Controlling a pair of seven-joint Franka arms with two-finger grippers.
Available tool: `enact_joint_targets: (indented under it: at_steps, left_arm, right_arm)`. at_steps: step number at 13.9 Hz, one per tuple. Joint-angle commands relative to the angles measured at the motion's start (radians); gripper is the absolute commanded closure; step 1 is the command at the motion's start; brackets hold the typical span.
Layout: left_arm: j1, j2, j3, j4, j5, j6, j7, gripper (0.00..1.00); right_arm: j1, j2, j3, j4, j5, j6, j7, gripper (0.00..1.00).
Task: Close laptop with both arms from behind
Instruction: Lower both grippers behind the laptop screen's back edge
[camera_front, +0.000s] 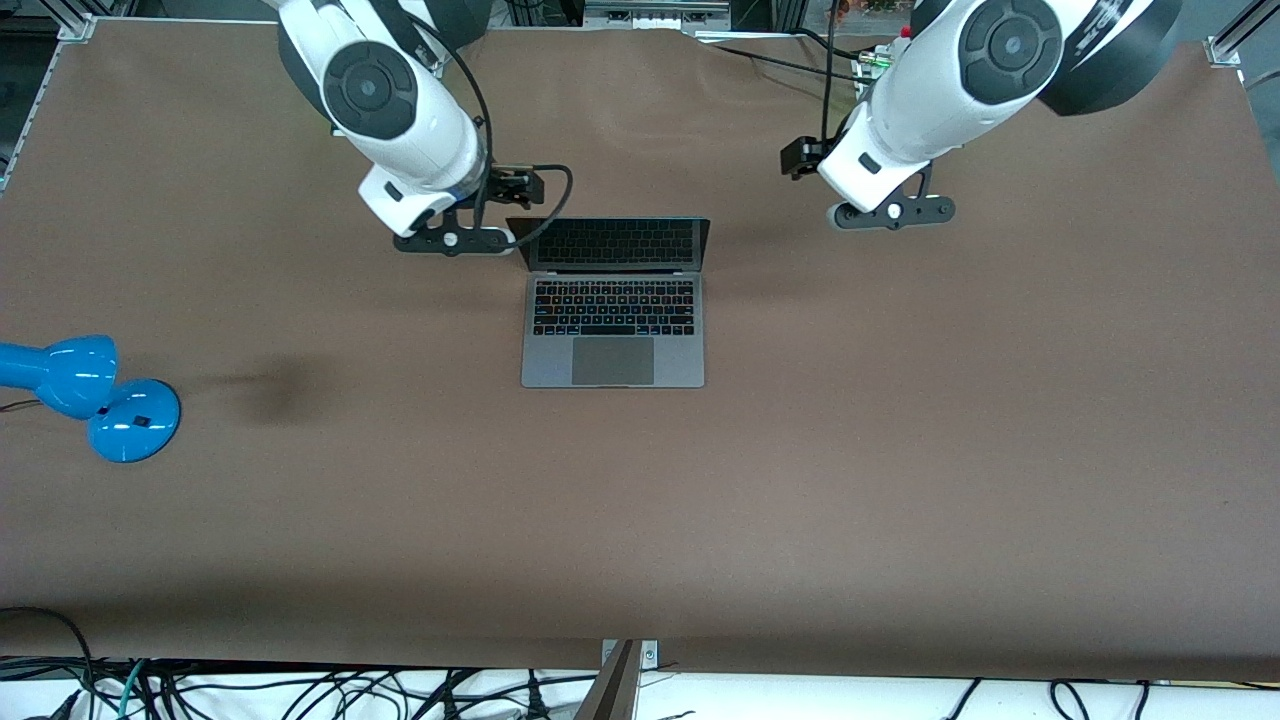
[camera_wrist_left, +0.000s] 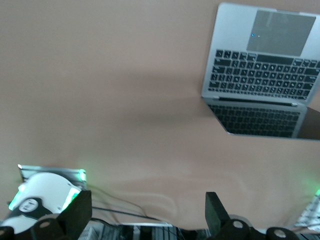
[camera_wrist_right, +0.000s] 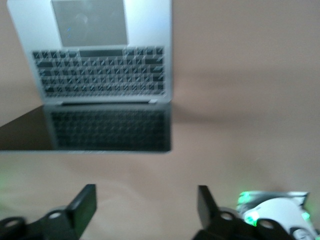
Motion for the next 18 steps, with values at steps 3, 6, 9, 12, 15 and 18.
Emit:
enact_joint_targets:
  at_steps: [3, 6, 9, 12, 15, 18]
  left_arm:
    - [-0.023, 0.081, -0.099, 0.022, -0.032, 0.054, -0.191, 0.33]
    - [-0.075, 0.145, -0.139, 0.022, -0.030, 0.136, -0.344, 1.00]
    - [-0.115, 0.214, -0.140, 0.024, -0.030, 0.209, -0.347, 1.00]
    - [-0.138, 0.294, -0.139, 0.024, -0.021, 0.277, -0.335, 1.00]
    - [-0.150, 0.325, -0.139, 0.016, -0.017, 0.318, -0.333, 1.00]
    - [-0.153, 0.352, -0.139, 0.011, -0.015, 0.344, -0.329, 1.00]
  right_arm:
    - [-0.002, 0.027, -0.003, -0.062, 0.144, -0.006, 0.011, 0.82]
    - [-0.002, 0.044, -0.003, -0.095, 0.144, -0.009, 0.003, 0.98]
    - [-0.002, 0.061, -0.003, -0.118, 0.144, -0.009, 0.000, 1.00]
    - [-0.002, 0.078, -0.003, -0.150, 0.144, -0.009, -0.037, 1.00]
    - [-0.002, 0.093, -0.003, -0.151, 0.144, -0.004, -0.052, 1.00]
    - [-0.005, 0.101, -0.006, -0.150, 0.142, 0.022, -0.083, 1.00]
